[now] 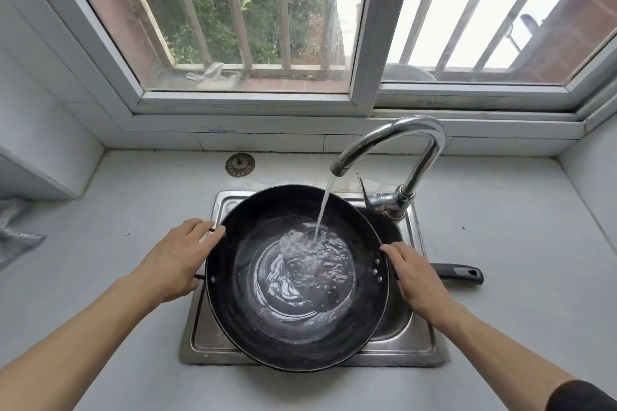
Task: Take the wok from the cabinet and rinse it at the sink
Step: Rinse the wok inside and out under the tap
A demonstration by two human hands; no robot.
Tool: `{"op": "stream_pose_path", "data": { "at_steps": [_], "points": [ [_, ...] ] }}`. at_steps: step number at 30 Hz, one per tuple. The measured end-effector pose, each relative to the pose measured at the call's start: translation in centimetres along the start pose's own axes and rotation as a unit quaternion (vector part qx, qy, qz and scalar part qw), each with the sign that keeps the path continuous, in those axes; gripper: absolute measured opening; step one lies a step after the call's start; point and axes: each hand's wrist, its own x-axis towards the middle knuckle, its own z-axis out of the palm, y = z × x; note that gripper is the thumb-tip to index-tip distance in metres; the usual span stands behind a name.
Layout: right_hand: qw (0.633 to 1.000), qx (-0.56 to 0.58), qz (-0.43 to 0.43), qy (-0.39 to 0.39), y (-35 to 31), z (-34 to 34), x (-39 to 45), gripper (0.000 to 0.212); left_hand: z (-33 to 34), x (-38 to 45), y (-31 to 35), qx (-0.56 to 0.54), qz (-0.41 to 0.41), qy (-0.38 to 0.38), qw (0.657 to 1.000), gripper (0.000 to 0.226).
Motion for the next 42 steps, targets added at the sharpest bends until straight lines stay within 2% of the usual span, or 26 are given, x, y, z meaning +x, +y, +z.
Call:
{"op": "stream_pose_path", "data": {
  "at_steps": [3, 6, 11, 14, 22, 28, 33, 42],
  "points": [
    [1.0, -0.002, -0.018, 0.018, 0.1, 0.0, -0.1, 0.073, 0.3, 0.3, -0.2, -0.019, 0.01, -0.029, 0.999, 0.109],
    [0.999, -0.005, -0.038, 0.014, 0.6, 0.2, -0.2, 0.084, 0.2, 0.4, -0.4, -0.023, 0.024, -0.033, 0.999, 0.108],
    [0.999, -0.009, -0.048, 0.021, 0.2, -0.2, -0.3, 0.084, -1.1, 0.1, -0.3, -0.009, 0.047, -0.019, 0.999, 0.125],
    [0.999, -0.013, -0.046, 0.02, 0.0, -0.3, -0.3, 0.084, -1.6, 0.3, -0.3, -0.008, 0.06, -0.018, 0.998, 0.128],
    [0.998, 0.006, -0.061, 0.024, 0.7, 0.1, -0.1, 0.085, -1.0, 0.9, -1.2, -0.003, 0.058, -0.053, 0.997, 0.123],
    [0.996, 0.018, -0.079, 0.034, 1.0, -0.3, -0.2, 0.081, -1.5, 1.4, -0.9, -0.034, 0.073, -0.081, 0.993, 0.107],
    [0.992, 0.018, -0.114, 0.051, 1.1, -2.0, 0.1, 0.074, -1.6, 1.6, -0.9, -0.074, 0.062, -0.125, 0.987, 0.11],
    [0.99, -0.021, -0.125, 0.061, 0.7, -5.6, 0.9, 0.07, -1.5, 1.7, -0.9, -0.136, 0.067, -0.098, 0.984, 0.109]
  ]
}}
